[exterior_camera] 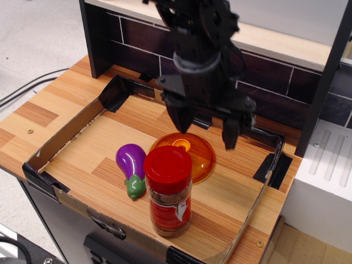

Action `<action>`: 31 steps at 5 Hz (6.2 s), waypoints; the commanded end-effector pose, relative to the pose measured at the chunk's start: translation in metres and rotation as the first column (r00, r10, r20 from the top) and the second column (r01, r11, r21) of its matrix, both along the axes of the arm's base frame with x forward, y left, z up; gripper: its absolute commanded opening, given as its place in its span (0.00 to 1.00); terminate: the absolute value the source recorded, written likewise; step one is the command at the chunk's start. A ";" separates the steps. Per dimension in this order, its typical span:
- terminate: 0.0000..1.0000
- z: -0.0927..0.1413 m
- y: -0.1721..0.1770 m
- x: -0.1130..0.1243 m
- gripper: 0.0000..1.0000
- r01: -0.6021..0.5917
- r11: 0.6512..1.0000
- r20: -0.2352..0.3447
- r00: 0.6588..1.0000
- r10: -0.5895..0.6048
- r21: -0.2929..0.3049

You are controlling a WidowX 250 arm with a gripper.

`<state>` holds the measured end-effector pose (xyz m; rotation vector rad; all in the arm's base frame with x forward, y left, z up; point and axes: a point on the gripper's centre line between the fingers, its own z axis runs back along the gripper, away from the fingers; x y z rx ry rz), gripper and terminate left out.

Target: Topple basil bottle

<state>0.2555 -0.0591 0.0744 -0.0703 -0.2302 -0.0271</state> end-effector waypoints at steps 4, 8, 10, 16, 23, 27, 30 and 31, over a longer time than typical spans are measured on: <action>0.00 0.022 0.009 -0.048 1.00 0.091 0.996 -0.021 0.996 -0.090 0.024; 0.00 0.021 0.030 -0.070 1.00 0.140 0.990 -0.125 0.983 -0.137 0.016; 0.00 0.019 0.035 -0.084 1.00 0.179 0.983 -0.172 0.970 -0.171 0.029; 0.00 0.031 0.000 -0.059 0.00 -0.054 0.998 -0.477 0.879 0.025 -0.046; 0.00 -0.026 -0.029 0.002 0.00 -0.064 0.998 -0.208 0.976 0.066 0.018; 0.00 -0.020 -0.033 0.011 1.00 -0.035 0.997 -0.013 0.999 0.035 -0.071; 0.00 0.011 -0.026 0.016 1.00 -0.093 0.993 0.002 0.996 0.093 -0.076; 1.00 0.011 -0.026 0.016 1.00 -0.093 0.993 0.002 0.996 0.093 -0.076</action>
